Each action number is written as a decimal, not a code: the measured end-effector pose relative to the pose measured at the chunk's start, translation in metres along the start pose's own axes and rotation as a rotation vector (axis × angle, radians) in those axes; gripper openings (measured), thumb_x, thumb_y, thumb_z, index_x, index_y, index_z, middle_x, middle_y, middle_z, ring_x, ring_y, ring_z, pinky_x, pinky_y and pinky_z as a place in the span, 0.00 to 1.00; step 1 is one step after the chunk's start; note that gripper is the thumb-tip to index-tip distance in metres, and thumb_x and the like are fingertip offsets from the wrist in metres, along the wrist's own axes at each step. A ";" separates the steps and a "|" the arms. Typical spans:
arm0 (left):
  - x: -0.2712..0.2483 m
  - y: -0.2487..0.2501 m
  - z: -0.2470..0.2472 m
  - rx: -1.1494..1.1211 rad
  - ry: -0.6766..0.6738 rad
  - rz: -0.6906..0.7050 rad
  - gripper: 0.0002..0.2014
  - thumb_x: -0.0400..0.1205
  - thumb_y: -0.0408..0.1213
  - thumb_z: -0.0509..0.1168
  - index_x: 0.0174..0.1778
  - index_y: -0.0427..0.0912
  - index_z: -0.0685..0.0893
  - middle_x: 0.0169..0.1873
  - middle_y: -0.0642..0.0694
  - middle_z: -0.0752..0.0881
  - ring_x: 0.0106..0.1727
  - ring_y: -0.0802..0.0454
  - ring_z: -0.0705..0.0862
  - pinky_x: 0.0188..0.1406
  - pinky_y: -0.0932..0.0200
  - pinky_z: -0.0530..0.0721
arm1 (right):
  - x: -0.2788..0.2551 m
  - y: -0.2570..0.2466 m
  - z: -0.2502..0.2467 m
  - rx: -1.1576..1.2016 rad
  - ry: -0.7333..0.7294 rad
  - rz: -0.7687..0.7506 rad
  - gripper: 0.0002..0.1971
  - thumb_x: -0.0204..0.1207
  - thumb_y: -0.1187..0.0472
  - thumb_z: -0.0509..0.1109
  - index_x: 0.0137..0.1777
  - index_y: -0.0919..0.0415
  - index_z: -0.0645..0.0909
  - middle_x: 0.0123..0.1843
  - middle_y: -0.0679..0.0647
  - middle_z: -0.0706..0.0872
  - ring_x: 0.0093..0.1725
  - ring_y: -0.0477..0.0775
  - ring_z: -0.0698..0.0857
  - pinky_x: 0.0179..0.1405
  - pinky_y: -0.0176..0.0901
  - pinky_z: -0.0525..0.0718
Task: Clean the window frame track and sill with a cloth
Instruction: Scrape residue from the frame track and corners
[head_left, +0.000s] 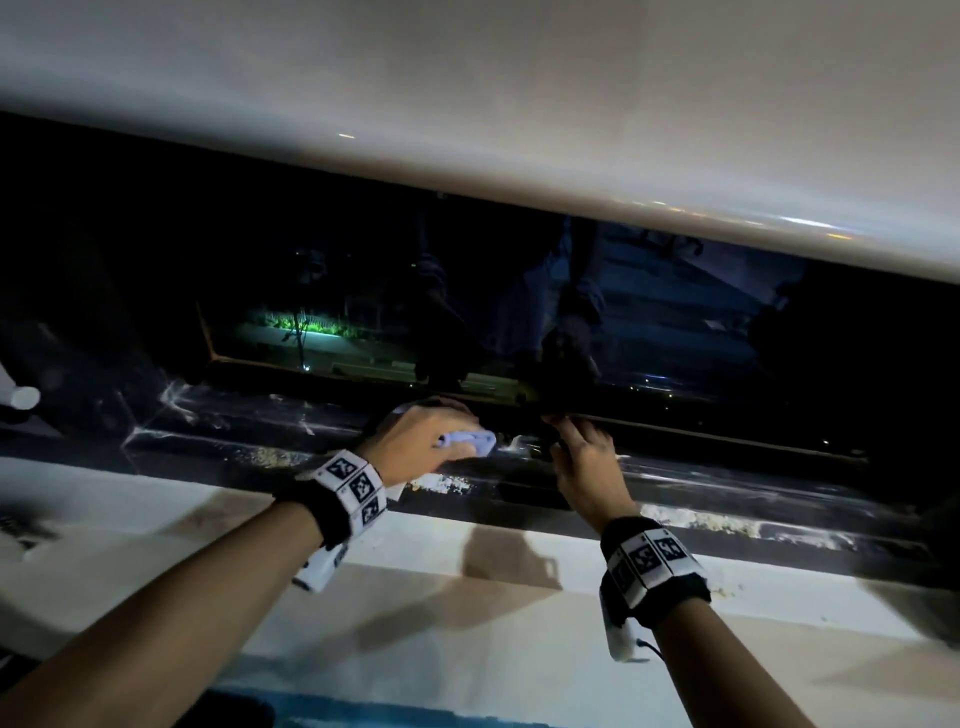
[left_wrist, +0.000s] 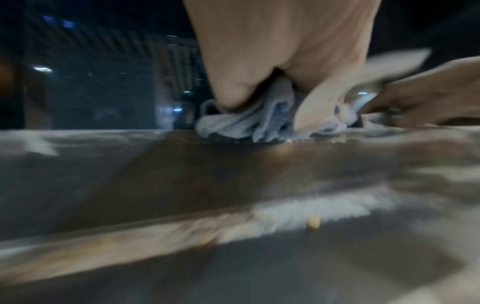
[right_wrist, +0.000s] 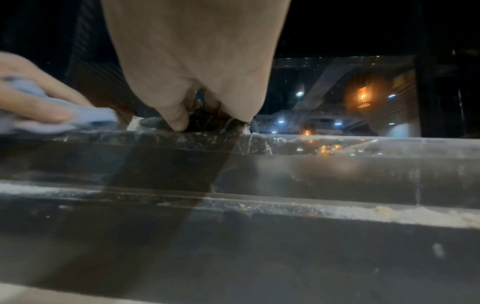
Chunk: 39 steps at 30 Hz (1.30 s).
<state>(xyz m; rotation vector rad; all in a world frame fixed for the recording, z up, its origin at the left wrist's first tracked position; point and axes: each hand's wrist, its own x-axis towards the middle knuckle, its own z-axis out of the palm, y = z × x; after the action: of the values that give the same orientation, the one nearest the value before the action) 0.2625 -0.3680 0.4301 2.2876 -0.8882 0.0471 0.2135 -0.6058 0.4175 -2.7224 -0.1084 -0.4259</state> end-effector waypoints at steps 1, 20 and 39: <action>0.006 -0.004 0.002 0.002 0.018 -0.028 0.23 0.78 0.61 0.60 0.57 0.48 0.87 0.55 0.52 0.88 0.55 0.59 0.86 0.58 0.61 0.83 | 0.000 -0.001 0.000 0.006 0.014 -0.002 0.22 0.71 0.63 0.58 0.65 0.58 0.79 0.58 0.63 0.84 0.56 0.68 0.81 0.57 0.56 0.76; -0.018 0.012 0.007 -0.206 -0.095 -0.126 0.14 0.76 0.32 0.70 0.58 0.43 0.86 0.60 0.44 0.84 0.59 0.49 0.83 0.60 0.56 0.78 | 0.004 -0.008 -0.021 0.118 0.036 -0.015 0.21 0.70 0.72 0.62 0.63 0.59 0.81 0.61 0.65 0.81 0.57 0.69 0.82 0.61 0.56 0.79; -0.065 -0.024 -0.071 -0.254 0.238 -0.047 0.38 0.74 0.38 0.74 0.78 0.52 0.62 0.72 0.55 0.70 0.71 0.65 0.68 0.65 0.79 0.66 | 0.059 -0.172 0.036 1.020 -0.059 0.259 0.14 0.72 0.75 0.64 0.53 0.62 0.81 0.47 0.57 0.88 0.50 0.56 0.87 0.51 0.52 0.84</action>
<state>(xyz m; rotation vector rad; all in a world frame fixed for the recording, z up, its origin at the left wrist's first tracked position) 0.2419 -0.2745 0.4536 2.0150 -0.6757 0.1729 0.2567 -0.4322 0.4658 -1.7092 0.0159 -0.1388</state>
